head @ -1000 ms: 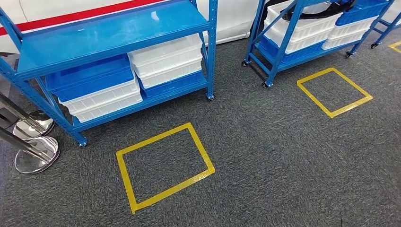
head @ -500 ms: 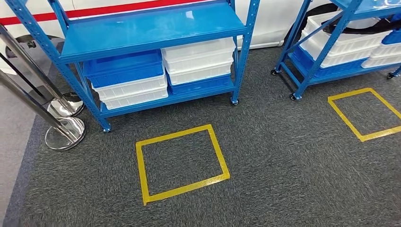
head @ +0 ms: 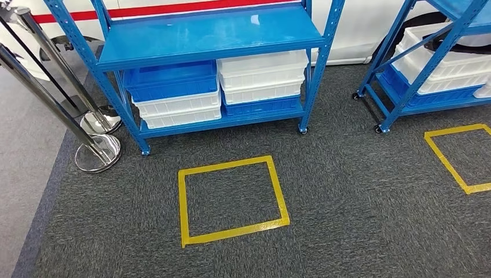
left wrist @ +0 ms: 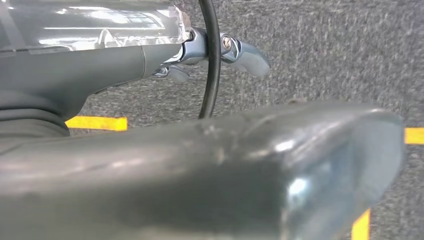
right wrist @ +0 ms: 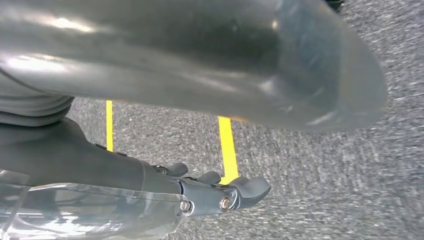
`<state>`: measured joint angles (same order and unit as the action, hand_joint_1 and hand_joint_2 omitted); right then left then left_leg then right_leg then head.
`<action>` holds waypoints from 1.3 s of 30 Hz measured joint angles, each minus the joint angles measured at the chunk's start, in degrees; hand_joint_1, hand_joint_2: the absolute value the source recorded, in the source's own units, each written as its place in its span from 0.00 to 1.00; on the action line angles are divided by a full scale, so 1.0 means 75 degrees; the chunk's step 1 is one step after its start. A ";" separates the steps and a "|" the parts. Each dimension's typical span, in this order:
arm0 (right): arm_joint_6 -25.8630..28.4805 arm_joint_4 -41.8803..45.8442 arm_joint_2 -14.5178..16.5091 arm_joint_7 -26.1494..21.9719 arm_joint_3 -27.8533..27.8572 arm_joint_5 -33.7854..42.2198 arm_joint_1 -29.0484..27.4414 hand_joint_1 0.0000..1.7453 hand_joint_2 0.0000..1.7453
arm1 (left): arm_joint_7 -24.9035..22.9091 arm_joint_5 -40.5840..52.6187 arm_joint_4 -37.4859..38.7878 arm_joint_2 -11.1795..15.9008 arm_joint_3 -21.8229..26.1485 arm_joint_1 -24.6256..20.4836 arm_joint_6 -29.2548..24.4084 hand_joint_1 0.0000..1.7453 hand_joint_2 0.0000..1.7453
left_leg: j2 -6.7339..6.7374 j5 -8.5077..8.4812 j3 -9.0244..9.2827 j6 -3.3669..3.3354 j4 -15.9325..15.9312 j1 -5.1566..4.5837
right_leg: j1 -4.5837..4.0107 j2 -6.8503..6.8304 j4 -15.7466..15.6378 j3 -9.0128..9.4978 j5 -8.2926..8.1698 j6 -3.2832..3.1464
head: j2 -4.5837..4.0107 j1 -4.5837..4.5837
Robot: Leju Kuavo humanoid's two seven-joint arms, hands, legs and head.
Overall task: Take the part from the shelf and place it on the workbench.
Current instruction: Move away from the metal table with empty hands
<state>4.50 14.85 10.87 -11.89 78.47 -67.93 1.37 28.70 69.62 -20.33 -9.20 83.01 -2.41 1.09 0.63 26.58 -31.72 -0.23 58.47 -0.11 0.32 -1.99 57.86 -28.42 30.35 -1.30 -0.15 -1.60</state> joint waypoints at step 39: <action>-0.0075 -0.0004 -0.0044 0.0058 0.0090 -0.0101 0.0022 0.00 0.00 | -0.0055 0.0093 -0.0012 -0.0072 0.0033 0.0040 -0.0023 0.00 0.00 | -0.0138 0.0042 0.0146 -0.0292 -0.0148 0.0031 | 0.0059 0.0269 0.2019 -0.0861 0.0873 0.0312 | 0.0000 -0.0004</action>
<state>3.94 14.82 10.54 -11.46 79.14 -68.69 1.54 28.29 70.32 -20.41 -9.74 83.25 -2.11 0.92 -0.40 26.89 -30.63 -2.42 57.36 0.12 0.76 0.03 73.00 -34.88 36.90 1.04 -0.15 -1.62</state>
